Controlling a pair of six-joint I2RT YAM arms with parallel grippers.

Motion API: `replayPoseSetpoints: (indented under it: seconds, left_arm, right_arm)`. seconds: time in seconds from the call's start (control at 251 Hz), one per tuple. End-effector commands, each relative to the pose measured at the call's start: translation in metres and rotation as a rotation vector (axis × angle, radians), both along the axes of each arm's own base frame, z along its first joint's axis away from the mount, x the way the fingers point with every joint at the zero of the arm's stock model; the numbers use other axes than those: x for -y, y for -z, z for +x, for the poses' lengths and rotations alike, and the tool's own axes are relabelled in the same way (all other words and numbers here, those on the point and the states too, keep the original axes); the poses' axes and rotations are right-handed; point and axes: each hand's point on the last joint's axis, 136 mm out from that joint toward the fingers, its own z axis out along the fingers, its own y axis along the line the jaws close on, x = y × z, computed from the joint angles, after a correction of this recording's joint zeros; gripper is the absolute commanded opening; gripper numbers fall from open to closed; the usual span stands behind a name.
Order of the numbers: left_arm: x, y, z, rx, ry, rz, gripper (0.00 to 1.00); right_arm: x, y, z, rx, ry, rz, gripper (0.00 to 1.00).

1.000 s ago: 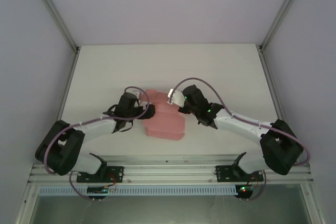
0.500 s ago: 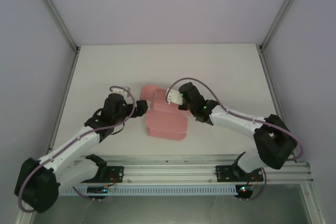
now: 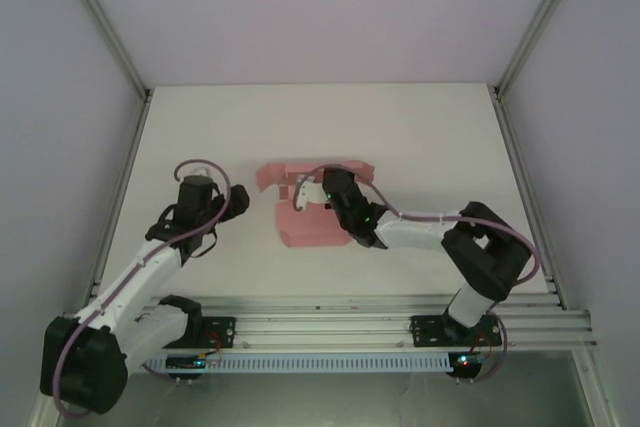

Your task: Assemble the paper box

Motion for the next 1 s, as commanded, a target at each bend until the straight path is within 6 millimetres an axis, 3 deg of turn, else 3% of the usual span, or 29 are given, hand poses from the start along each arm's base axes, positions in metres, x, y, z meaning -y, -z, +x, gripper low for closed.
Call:
replayPoseSetpoints:
  seconds: [0.0, 0.208, 0.451, 0.571, 0.694, 0.85, 0.994]
  left_arm:
    - [-0.005, -0.009, 0.013, 0.001, -0.025, -0.008, 1.00]
    - [-0.011, 0.006, 0.037, -0.027, -0.031, 0.003, 0.99]
    - [-0.008, 0.014, 0.081, -0.011, 0.021, -0.018, 1.00]
    - [0.006, 0.019, 0.108, -0.026, 0.102, -0.051, 1.00]
    - [0.038, 0.033, 0.131, -0.075, 0.284, -0.093, 0.99]
    - [0.077, 0.049, 0.128, -0.153, 0.494, -0.173, 1.00]
    - [0.090, 0.063, 0.110, -0.207, 0.531, -0.124, 1.00]
  right_arm:
    - [0.003, 0.012, -0.001, 0.056, 0.035, -0.024, 0.00]
    - [0.003, 0.036, -0.007, 0.052, 0.046, -0.021, 0.00]
    - [0.005, 0.040, -0.011, 0.000, 0.033, 0.022, 0.00]
    - [0.007, 0.039, -0.011, -0.022, 0.027, 0.039, 0.00]
    - [0.009, 0.042, -0.009, -0.037, 0.035, 0.055, 0.00]
    - [0.013, 0.042, -0.003, -0.044, 0.062, 0.061, 0.00]
    - [0.015, 0.037, 0.001, -0.045, 0.083, 0.088, 0.00]
